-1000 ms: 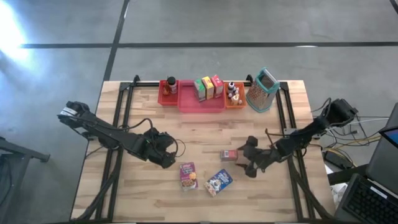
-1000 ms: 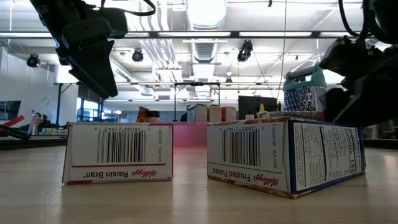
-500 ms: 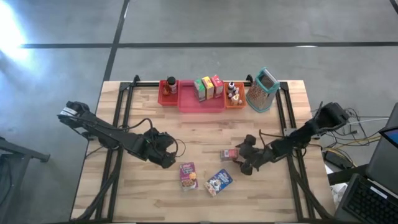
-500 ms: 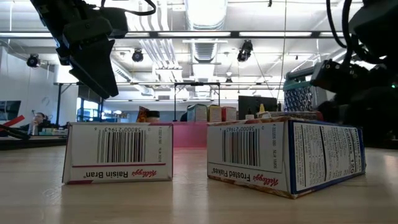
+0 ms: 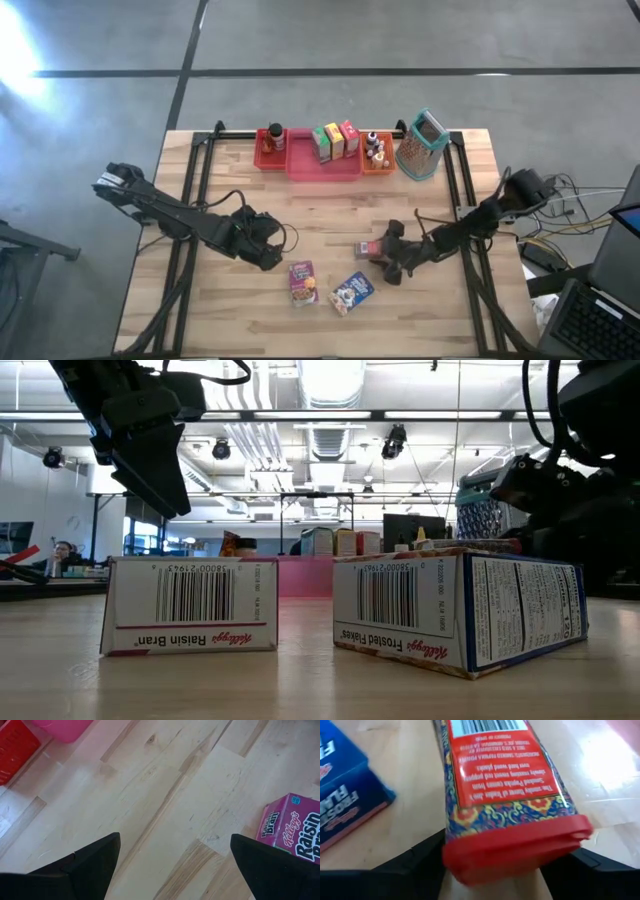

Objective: Pick & Place Kitchen Items
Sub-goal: Put the red seasoning can into the red bin

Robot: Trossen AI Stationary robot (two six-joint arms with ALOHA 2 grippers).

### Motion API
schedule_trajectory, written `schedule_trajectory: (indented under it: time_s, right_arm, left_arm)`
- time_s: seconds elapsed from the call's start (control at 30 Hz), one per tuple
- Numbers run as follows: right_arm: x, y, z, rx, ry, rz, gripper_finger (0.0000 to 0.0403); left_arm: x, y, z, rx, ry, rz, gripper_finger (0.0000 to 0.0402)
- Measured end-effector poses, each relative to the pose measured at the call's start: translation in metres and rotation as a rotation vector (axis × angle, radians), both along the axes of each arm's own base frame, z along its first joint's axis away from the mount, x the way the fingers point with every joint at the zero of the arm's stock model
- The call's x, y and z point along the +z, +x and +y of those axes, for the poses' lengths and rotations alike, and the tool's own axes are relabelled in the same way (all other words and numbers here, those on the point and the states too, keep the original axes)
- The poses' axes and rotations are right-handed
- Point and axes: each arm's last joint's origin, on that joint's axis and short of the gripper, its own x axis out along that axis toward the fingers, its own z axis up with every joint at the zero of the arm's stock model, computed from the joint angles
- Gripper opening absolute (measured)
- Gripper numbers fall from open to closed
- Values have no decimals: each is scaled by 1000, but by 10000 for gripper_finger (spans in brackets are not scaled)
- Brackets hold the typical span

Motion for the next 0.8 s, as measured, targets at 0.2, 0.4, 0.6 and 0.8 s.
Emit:
schedule_trajectory:
  time_s: [0.2,0.4,0.6,0.8]
  right_arm:
    - [9,-2,1,49,44,0,224]
    - [28,5,5,51,9,101,225]
    - [75,24,6,24,-59,276,239]
    - [131,44,-1,34,10,433,221]
  left_arm:
    - [0,0,0,0,0,0,383]
    - [0,0,0,0,0,0,383]
    - [0,0,0,0,-1,-2,383]
    - [0,1,0,1,-3,-6,383]
